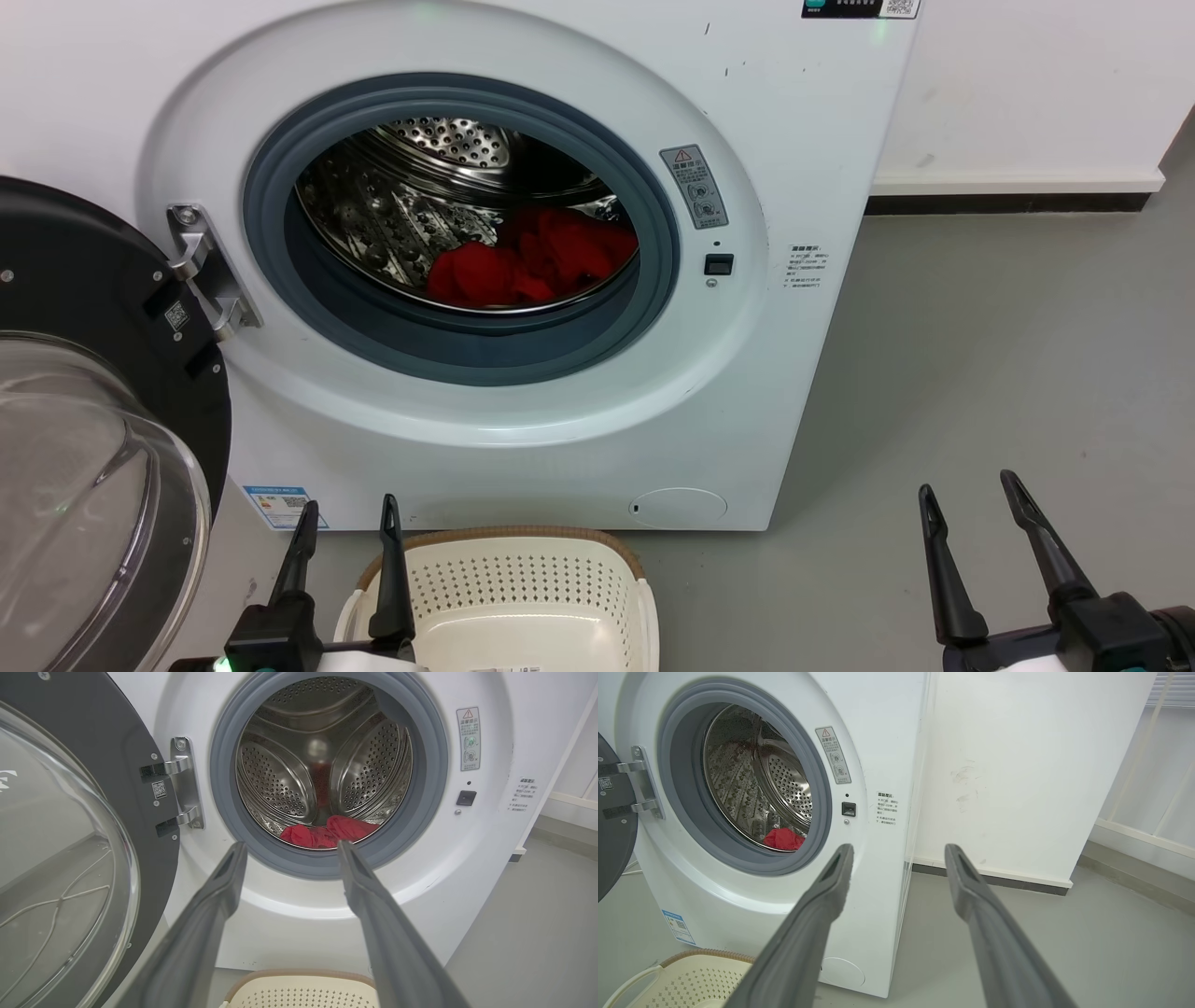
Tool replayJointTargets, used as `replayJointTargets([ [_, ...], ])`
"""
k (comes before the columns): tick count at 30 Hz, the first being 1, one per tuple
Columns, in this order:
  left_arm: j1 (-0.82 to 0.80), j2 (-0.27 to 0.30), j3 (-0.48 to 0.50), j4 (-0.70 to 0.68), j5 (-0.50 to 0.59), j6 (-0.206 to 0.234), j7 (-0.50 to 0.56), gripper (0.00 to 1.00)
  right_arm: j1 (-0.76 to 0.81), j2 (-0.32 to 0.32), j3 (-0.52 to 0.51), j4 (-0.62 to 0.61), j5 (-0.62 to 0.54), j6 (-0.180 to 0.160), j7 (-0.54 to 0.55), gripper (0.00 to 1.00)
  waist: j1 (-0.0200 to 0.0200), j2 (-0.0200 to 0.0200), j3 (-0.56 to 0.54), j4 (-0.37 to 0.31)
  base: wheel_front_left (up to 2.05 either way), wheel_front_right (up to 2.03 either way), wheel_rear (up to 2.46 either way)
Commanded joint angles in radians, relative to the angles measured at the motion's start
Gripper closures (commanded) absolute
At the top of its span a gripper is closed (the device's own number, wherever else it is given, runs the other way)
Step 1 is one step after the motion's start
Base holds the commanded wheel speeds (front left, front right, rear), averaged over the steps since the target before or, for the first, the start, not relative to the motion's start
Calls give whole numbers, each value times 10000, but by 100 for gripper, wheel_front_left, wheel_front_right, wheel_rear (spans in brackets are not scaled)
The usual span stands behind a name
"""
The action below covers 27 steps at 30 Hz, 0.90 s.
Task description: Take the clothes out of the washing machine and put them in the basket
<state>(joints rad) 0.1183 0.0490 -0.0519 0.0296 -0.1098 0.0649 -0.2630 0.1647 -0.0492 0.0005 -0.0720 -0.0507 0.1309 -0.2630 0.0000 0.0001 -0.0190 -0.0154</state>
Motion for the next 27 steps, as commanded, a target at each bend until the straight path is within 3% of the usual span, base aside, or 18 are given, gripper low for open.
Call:
replayJointTargets([
  [1,90,23,26,27,-1,6,-28,0,73,-19,23,3,65,-3,-28,0,0,-1,-3,-1,0,0,0],
  [27,-23,23,110,311,-105,-23,-28,0,66,-19,20,69,279,-3,-28,0,0,-1,-30,-42,0,0,0],
])
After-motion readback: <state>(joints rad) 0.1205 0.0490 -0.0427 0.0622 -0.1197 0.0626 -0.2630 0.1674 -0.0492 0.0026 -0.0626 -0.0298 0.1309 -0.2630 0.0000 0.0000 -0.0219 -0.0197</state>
